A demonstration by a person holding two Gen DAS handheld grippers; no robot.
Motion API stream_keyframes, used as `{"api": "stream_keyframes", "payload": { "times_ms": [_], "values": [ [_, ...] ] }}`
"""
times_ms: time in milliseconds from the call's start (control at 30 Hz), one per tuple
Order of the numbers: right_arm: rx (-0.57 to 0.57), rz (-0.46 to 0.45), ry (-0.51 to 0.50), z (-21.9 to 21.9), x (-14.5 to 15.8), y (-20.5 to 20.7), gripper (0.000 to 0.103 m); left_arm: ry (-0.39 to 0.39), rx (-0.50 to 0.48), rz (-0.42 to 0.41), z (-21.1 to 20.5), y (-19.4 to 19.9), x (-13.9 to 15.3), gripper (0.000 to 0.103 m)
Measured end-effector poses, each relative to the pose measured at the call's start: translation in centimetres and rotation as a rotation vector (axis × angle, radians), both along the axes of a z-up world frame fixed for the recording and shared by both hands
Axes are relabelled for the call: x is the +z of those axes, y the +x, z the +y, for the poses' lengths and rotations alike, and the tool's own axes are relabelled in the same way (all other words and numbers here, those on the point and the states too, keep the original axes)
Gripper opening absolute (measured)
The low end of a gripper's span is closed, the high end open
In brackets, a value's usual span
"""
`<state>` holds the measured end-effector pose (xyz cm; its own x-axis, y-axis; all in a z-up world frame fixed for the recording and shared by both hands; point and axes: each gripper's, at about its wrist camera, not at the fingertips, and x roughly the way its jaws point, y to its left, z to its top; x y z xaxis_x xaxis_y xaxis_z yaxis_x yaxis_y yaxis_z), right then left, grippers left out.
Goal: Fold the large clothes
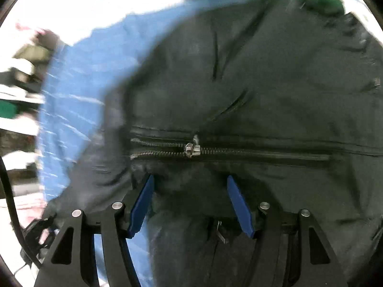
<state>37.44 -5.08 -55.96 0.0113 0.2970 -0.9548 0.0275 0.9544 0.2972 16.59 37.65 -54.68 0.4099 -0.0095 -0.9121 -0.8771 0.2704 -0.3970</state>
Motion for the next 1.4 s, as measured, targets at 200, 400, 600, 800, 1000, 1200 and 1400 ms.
{"api": "stream_keyframes", "payload": {
  "times_ms": [200, 400, 600, 800, 1000, 1200, 1400],
  "values": [
    [0.041, 0.018, -0.016, 0.6, 0.5, 0.1, 0.067, -0.141, 0.099, -0.315, -0.3, -2.8, -3.1, 0.073],
    [-0.009, -0.033, 0.007, -1.5, 2.9, -1.2, 0.067, -0.028, 0.088, -0.218, -0.5, 0.3, -1.8, 0.078],
    [-0.008, -0.033, -0.138, 0.7, 0.9, 0.0, 0.049, 0.192, -0.009, -0.095, -0.7, 1.7, 2.4, 0.009],
    [0.118, -0.078, -0.360, 4.6, 1.6, 0.7, 0.053, 0.500, -0.240, -0.022, -5.1, 5.6, 10.8, 0.008],
    [0.158, -0.176, -0.420, 3.6, 5.2, 0.1, 0.084, 0.714, -0.427, -0.012, -12.3, 9.5, 17.3, 0.007],
    [0.069, -0.175, -0.314, -3.5, 7.8, 0.8, 0.084, 0.796, -0.632, -0.080, -22.9, 13.1, 21.0, 0.007],
    [-0.113, -0.133, -0.223, -16.0, 8.7, 0.7, 0.084, 0.670, -0.861, -0.193, -36.8, 17.2, 21.2, 0.006]
  ]
}}
